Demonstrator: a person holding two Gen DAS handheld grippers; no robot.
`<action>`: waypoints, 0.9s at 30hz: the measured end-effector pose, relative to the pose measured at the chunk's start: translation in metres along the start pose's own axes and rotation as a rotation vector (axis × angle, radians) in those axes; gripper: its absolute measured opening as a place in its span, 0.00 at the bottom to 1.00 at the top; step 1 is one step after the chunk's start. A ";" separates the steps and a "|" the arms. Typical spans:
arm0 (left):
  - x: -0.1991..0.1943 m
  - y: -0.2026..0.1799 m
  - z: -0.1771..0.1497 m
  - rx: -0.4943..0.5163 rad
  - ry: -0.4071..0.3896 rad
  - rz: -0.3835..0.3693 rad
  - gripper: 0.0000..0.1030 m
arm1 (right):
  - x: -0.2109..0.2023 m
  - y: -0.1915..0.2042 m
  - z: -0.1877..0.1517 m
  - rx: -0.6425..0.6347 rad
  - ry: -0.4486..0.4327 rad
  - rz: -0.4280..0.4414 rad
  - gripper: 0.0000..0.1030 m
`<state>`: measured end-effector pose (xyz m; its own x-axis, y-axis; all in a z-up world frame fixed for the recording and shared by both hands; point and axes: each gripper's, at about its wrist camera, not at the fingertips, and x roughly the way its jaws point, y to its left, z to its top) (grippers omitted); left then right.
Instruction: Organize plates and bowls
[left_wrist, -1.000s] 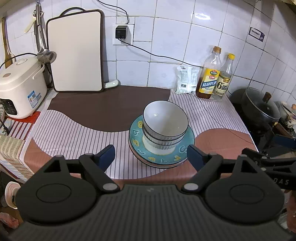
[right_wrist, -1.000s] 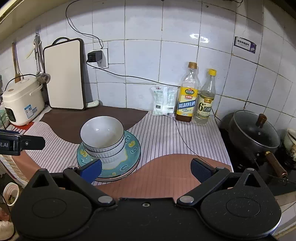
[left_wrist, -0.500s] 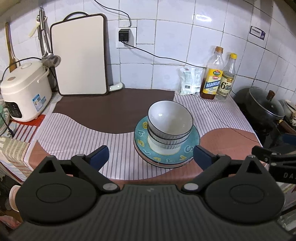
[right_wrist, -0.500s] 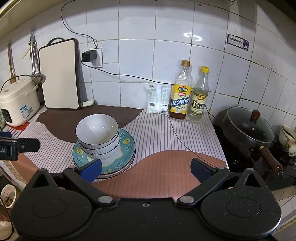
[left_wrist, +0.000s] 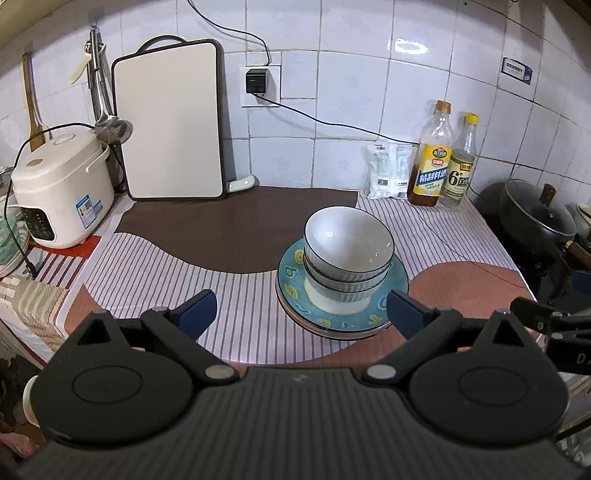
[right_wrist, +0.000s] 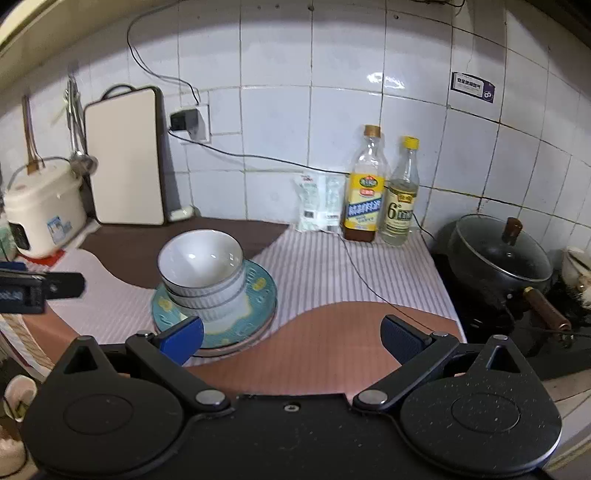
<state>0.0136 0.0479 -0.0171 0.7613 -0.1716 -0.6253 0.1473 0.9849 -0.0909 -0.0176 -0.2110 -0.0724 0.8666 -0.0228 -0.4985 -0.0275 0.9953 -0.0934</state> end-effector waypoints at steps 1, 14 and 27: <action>0.000 0.000 0.000 0.006 0.000 -0.001 0.97 | -0.001 0.001 0.000 0.004 -0.008 0.002 1.00; -0.003 -0.003 -0.006 0.025 0.005 -0.016 0.97 | -0.005 0.003 -0.003 -0.011 -0.020 -0.033 1.00; -0.007 -0.004 -0.010 0.003 -0.019 -0.014 0.97 | -0.008 0.003 -0.011 -0.005 -0.019 -0.059 1.00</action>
<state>0.0020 0.0454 -0.0202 0.7709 -0.1862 -0.6091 0.1600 0.9823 -0.0978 -0.0301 -0.2093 -0.0779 0.8759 -0.0801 -0.4757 0.0221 0.9918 -0.1262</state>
